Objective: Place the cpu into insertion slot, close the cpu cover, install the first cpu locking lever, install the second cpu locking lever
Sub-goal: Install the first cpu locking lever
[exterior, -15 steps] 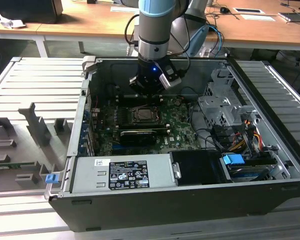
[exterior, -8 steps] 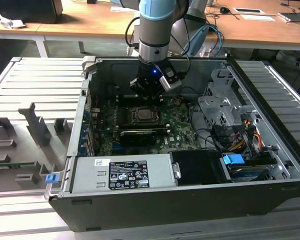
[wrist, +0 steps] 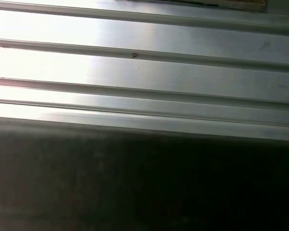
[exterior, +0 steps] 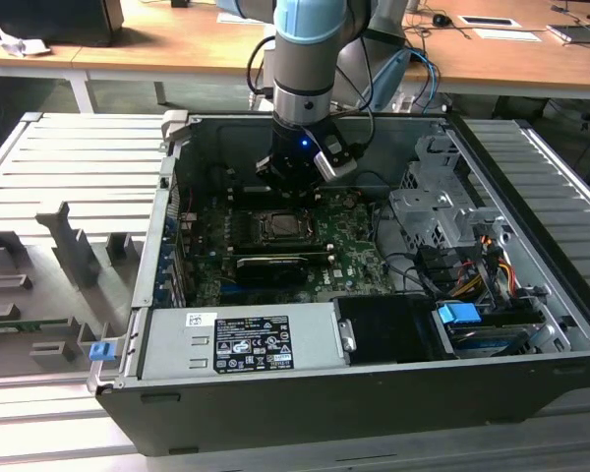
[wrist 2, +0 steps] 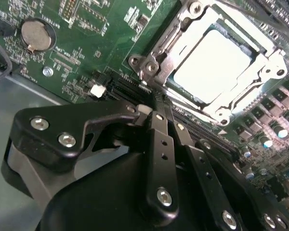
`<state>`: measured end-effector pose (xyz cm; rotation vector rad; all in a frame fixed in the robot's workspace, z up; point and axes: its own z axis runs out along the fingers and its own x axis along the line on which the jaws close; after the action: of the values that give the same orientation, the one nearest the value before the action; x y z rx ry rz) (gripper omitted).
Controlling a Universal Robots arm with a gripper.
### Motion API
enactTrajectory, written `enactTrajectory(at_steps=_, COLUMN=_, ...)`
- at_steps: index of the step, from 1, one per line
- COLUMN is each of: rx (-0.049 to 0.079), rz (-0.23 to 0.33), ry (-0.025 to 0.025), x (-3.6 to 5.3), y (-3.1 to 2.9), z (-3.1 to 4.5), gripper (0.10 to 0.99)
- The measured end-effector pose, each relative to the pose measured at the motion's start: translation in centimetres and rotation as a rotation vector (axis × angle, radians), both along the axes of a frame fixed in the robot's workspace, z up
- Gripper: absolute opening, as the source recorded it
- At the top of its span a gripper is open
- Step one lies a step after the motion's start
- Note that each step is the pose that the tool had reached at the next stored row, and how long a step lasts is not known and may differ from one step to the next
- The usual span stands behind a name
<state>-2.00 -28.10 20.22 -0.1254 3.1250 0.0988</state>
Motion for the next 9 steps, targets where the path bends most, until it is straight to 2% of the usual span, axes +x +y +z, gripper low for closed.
enactTrajectory(at_steps=9, rx=0.000, rz=0.000, ry=0.0000, x=0.00, y=0.00, z=0.35, gripper=0.106)
